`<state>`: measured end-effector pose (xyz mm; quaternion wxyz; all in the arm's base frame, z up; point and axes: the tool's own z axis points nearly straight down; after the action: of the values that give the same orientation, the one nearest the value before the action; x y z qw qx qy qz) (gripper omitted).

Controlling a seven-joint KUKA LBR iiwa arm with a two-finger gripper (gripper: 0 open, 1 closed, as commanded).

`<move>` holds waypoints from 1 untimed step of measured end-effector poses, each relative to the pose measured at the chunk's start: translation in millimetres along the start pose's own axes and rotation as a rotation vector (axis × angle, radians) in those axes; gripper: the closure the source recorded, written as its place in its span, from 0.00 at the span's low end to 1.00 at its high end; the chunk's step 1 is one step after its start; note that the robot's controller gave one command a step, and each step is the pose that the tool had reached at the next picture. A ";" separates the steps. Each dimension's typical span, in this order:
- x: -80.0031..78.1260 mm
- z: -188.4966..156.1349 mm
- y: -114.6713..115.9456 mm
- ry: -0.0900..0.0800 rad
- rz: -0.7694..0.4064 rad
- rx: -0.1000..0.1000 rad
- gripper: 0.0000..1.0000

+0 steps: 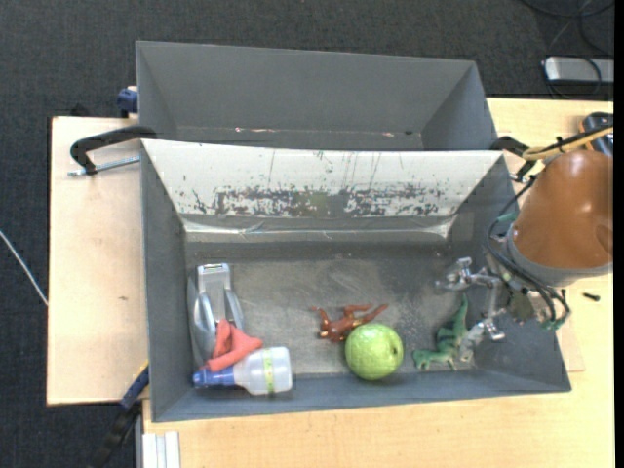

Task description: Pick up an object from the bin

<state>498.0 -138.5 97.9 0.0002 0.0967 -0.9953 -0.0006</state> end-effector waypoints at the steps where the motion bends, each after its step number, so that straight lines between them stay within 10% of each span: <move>1: 6.7 12.1 -0.7 0.000 -0.234 0.003 1.00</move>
Offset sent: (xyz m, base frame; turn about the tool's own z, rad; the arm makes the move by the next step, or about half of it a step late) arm 0.0000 0.0000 0.0000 0.0000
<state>491.6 -140.5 85.8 0.0001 0.2120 -0.9773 0.0007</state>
